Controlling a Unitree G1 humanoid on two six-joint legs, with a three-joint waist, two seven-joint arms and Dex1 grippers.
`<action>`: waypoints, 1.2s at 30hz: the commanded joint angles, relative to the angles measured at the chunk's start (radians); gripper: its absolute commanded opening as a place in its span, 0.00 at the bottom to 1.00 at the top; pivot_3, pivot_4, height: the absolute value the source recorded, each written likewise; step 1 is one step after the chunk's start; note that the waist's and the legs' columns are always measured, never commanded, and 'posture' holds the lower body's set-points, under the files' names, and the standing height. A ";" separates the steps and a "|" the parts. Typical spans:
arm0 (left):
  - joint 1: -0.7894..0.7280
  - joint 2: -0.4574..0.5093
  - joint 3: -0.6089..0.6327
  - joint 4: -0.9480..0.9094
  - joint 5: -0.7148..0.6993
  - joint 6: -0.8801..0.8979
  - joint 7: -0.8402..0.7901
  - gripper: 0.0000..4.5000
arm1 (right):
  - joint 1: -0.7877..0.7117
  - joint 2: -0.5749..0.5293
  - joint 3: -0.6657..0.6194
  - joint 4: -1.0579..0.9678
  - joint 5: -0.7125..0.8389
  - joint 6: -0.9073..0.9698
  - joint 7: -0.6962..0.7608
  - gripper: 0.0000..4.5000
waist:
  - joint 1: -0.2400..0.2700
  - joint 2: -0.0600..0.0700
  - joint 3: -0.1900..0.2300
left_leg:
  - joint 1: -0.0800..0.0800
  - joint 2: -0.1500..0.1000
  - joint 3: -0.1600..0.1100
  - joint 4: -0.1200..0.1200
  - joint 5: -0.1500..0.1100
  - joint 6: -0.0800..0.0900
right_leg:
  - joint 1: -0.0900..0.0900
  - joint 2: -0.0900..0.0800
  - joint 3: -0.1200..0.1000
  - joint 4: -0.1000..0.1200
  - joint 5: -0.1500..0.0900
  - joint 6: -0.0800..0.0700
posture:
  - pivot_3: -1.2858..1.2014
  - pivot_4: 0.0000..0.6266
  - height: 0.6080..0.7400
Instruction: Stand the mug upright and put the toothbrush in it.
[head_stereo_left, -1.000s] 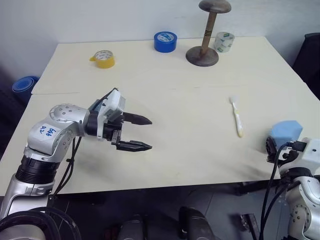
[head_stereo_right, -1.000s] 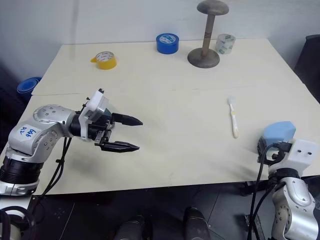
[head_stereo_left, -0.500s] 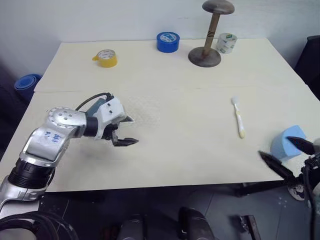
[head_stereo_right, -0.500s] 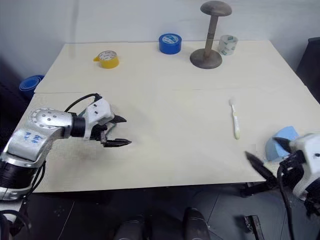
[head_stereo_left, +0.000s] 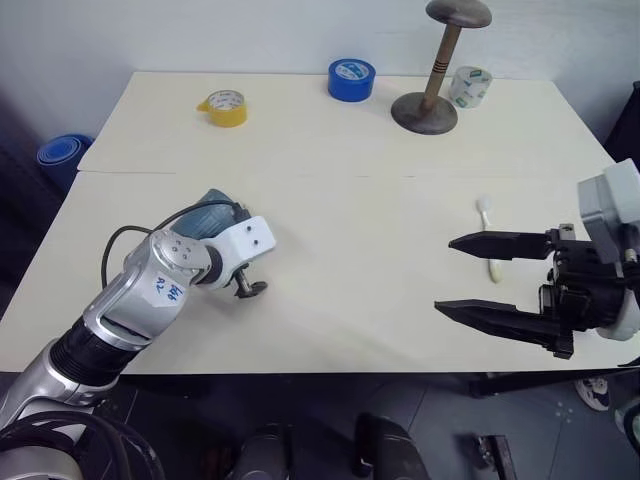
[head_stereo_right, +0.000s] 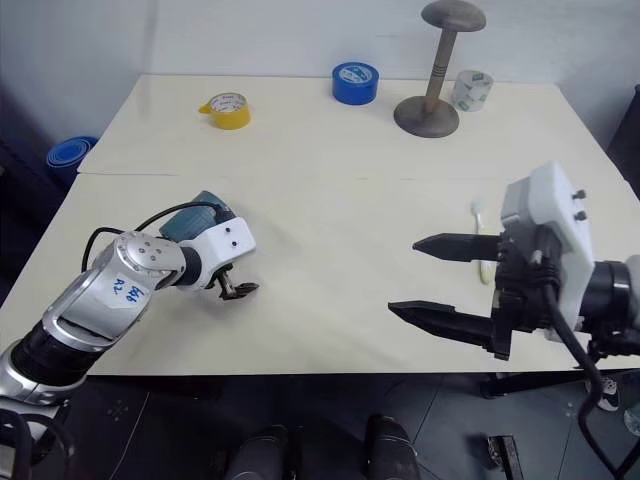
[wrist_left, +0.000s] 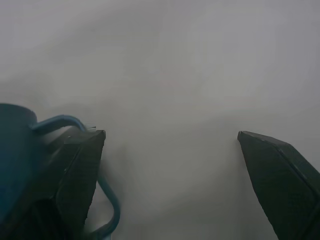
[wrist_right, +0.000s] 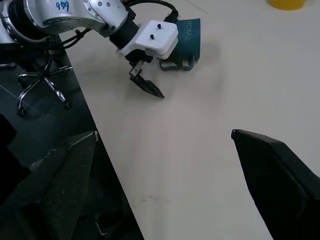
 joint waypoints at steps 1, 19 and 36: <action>-0.005 0.005 0.008 -0.020 0.039 0.023 0.035 1.00 | -0.023 0.002 0.021 0.011 -0.046 -0.012 0.033 1.00 | -0.001 0.000 0.000 | 0.000 0.000 0.000 0.000 0.000 0.000 | 0.000 0.000 0.000 0.000 0.000 0.000 | 0.52 0.24 1.00; 0.011 -0.033 -0.071 0.194 0.165 -0.027 0.103 0.59 | -0.057 0.090 0.057 -0.027 -0.092 -0.025 -0.041 1.00 | -0.001 0.002 -0.003 | 0.003 0.000 0.001 0.001 0.000 0.000 | 0.001 -0.001 0.000 0.005 0.000 0.000 | 0.52 0.24 1.00; 0.039 -0.016 -0.090 0.167 0.229 -0.025 0.060 0.61 | -0.074 0.121 0.081 -0.054 -0.070 -0.052 -0.111 1.00 | -0.008 0.003 -0.003 | 0.004 0.001 0.002 0.001 0.000 0.000 | 0.001 0.000 0.000 0.006 0.000 0.000 | 0.52 0.24 1.00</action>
